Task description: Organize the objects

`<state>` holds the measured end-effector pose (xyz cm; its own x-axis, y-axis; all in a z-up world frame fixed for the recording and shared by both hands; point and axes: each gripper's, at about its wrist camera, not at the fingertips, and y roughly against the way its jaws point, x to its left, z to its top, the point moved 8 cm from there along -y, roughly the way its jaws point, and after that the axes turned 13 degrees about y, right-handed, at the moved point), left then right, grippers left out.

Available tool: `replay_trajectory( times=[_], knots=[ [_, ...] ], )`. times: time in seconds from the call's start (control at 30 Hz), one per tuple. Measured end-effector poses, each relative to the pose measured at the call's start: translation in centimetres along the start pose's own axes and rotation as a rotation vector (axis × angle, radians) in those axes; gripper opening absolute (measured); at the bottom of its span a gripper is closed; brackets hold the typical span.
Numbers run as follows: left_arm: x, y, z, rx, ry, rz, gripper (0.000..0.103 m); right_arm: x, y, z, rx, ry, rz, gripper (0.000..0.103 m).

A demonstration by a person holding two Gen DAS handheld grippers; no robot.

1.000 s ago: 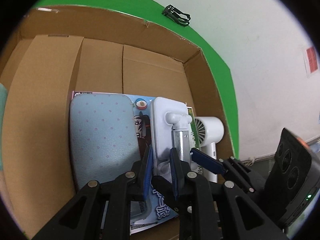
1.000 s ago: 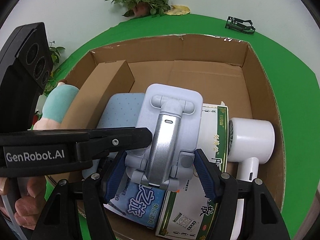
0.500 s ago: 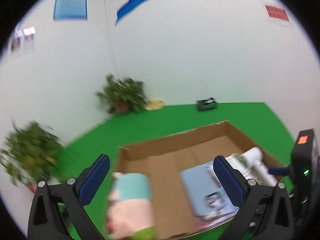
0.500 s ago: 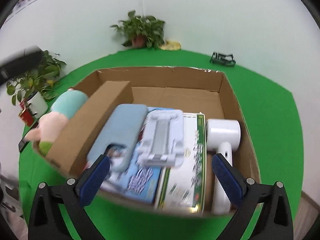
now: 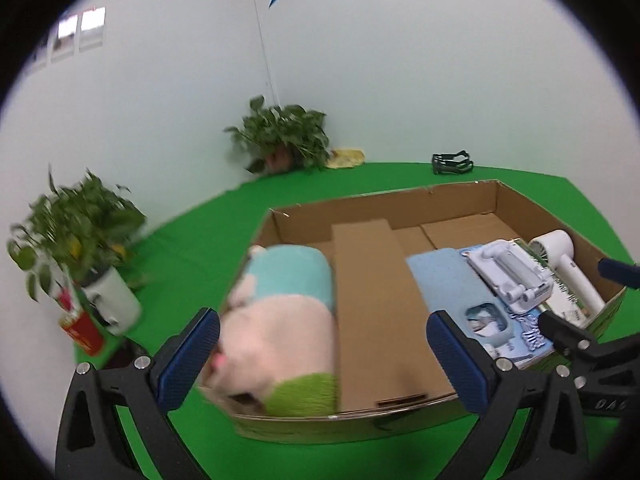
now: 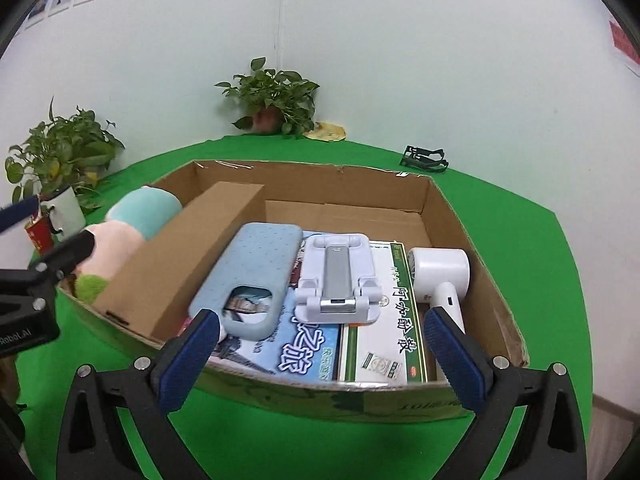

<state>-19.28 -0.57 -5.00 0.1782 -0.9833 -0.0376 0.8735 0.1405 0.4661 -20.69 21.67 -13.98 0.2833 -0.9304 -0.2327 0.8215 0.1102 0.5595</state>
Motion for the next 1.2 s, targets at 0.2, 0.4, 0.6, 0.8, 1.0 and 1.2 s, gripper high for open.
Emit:
replay_trajectory(
  times=[0.2,0.4,0.6,0.8,1.0,1.2],
  knots=[
    [-1.5,-2.3,-2.1,0.079,0.064,-0.035,0.101,-0.9,-1.2,-0.8,0.007,-0.003,-0.052,0.103],
    [-1.9,-3.5,-3.9,0.094,0.066,-0.024,0.101,-1.4,-2.2,-2.2,0.014,-0.042,-0.072,0.103],
    [-1.8,-3.9,-4.4,0.073,0.065,-0.007,0.102,-1.5,-2.3,-2.5,-0.006,-0.047,-0.095,0.103],
    [-1.8,-3.4,-5.5,0.075,0.064,-0.011,0.102,-1.4,-2.7,-2.4,-0.003,-0.048,-0.094,0.103],
    [-1.8,-3.3,-5.7,0.075,0.064,-0.012,0.102,-1.4,-2.7,-2.4,-0.003,-0.048,-0.094,0.103],
    [-1.8,-3.0,-6.2,0.076,0.066,-0.013,0.102,-1.4,-2.8,-2.4,-0.003,-0.048,-0.094,0.103]
  ],
)
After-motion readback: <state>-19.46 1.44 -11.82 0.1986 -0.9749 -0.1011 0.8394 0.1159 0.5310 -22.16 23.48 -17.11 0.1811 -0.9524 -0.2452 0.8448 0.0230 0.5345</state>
